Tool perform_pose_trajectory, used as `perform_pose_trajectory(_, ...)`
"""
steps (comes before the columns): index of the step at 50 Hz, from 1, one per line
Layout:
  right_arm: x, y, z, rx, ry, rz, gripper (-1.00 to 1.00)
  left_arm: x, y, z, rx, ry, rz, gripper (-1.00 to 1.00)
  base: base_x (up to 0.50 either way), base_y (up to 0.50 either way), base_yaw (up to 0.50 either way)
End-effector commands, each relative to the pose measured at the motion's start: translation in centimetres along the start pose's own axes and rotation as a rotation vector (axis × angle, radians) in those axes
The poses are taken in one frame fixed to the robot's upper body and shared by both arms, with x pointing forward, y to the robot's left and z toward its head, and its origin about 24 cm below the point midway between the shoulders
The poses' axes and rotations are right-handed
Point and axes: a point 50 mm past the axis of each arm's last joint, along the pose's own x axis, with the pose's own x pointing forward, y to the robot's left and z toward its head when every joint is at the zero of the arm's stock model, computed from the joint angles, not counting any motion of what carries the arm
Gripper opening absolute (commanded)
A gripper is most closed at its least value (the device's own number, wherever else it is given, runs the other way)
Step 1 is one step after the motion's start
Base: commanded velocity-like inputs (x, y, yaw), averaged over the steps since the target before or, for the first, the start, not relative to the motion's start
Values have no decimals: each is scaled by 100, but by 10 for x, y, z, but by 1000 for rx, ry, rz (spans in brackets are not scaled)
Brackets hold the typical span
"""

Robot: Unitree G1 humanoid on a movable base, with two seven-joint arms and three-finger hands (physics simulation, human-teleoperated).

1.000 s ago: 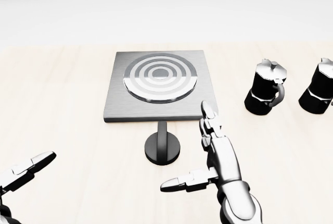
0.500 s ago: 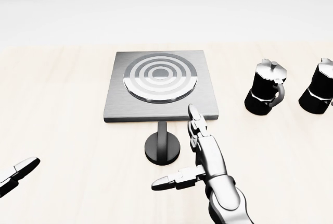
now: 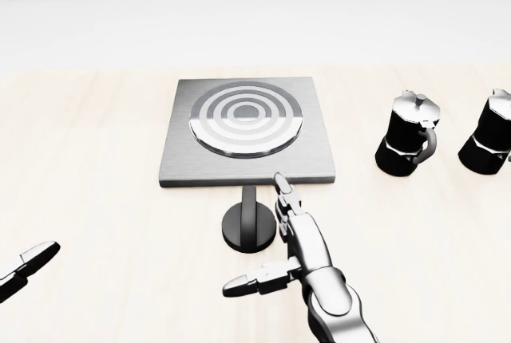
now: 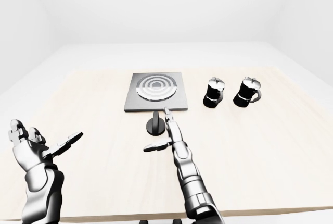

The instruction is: Turn off the stove.

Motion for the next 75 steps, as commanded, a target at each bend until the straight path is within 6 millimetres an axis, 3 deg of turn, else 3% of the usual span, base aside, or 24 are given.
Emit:
perform_pose_trajectory(1, 4, 5, -8, 0, 47, 18, 100, 1, -1, -2, 0, 8, -3, 100, 0, 0, 0)
perform_pose_trajectory(19, 4, 10, -7, -5, 43, 43, 100, 1, 0, -3, 5, 21, 0, 100, 0, 0, 0)
perform_pose_trajectory(30, -2, 17, 3, -27, -21, 66, 100, 2, -1, -4, 7, 22, 1, 100, 0, 0, 0)
perform_pose_trajectory(36, -3, 23, -3, -35, 5, 86, 100, 2, -1, -4, 7, 22, 1, 100, 0, 0, 0)
perform_pose_trajectory(45, -19, 40, -1, -56, -37, 147, 100, 2, -1, -3, 8, 20, 1, 100, 0, 0, 0)
perform_pose_trajectory(54, -37, 51, -12, -55, 31, 181, 100, 2, -1, -2, 8, 20, 1, 100, 0, 0, 0)
perform_pose_trajectory(61, -27, 53, -17, -42, 47, 210, 100, 2, -1, -4, 8, 19, 1, 100, 0, 0, 0)
perform_pose_trajectory(75, -1, 49, -4, -33, 30, 214, 100, 1, -1, -2, 6, 18, 0, 100, 0, 0, 0)
